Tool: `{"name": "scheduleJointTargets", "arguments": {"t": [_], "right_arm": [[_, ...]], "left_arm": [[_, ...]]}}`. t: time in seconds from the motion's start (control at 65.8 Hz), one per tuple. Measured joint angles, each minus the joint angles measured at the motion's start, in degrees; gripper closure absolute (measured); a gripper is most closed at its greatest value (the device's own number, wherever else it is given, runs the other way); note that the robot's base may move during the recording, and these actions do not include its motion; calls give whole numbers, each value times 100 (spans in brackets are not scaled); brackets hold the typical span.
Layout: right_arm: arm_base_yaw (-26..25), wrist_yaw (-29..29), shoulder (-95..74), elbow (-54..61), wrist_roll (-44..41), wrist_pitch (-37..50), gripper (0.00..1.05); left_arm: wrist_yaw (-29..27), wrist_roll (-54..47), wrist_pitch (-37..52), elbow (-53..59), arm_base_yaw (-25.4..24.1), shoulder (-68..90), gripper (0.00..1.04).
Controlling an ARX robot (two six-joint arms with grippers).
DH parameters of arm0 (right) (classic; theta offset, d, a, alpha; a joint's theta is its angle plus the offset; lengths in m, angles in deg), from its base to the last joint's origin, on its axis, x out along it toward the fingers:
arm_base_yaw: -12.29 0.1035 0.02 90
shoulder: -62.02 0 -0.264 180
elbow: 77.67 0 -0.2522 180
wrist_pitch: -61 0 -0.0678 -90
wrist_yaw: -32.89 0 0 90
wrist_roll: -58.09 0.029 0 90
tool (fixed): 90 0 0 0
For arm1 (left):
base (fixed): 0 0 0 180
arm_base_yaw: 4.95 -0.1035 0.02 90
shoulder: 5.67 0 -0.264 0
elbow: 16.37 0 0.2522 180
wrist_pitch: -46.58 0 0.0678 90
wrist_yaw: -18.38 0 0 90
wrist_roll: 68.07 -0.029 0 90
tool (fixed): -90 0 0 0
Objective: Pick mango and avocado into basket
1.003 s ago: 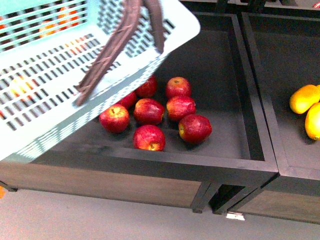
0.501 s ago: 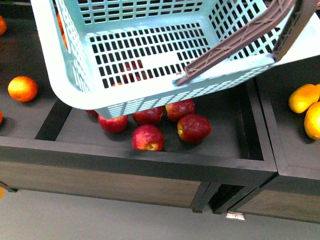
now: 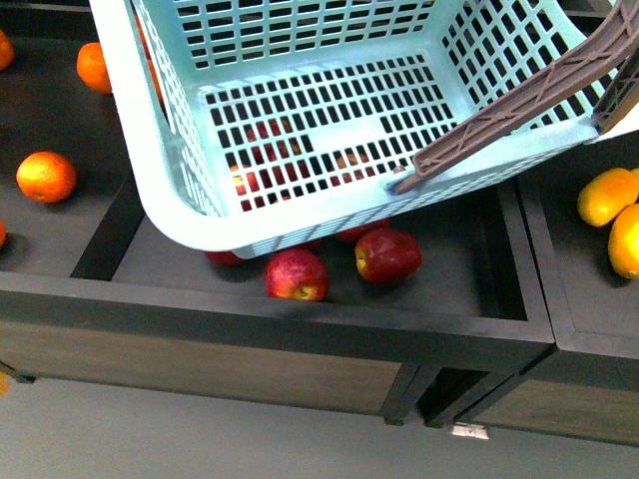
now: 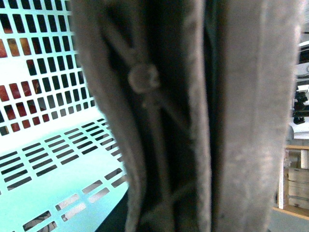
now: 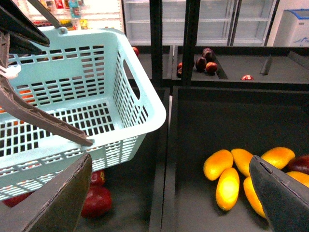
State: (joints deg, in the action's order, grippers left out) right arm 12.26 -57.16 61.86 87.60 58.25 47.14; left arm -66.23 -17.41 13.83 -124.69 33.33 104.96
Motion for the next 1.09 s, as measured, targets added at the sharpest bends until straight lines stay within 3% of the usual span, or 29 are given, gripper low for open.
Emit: {"name": "scheduleJointTargets", "arguments": {"t": [0.228, 0.304, 0.365, 0.501, 0.653, 0.927, 1.094], "right_arm": [[4, 26, -13, -4, 2, -13, 9], [-81, 435, -704, -455, 358, -1093, 9], [-621, 197, -1722, -776, 435, -1416, 9], [-2055, -557, -3810, -1137, 66, -111, 9], [-3040, -623, -6225, -1919, -579, 1257, 9], [-3423, -570, -9637, -3397, -2127, 1963, 9], [-3442, -455, -11147, -4446, -2538, 1982, 9]], "left_arm": [[37, 4, 0, 0, 2, 0, 90], [31, 4, 0, 2, 0, 0, 90], [17, 15, 0, 2, 0, -2, 90], [37, 20, 2, 4, 4, -4, 90], [24, 13, 2, 4, 2, -4, 90], [26, 17, 2, 4, 4, -4, 90], [33, 15, 2, 4, 2, -4, 90]]}}
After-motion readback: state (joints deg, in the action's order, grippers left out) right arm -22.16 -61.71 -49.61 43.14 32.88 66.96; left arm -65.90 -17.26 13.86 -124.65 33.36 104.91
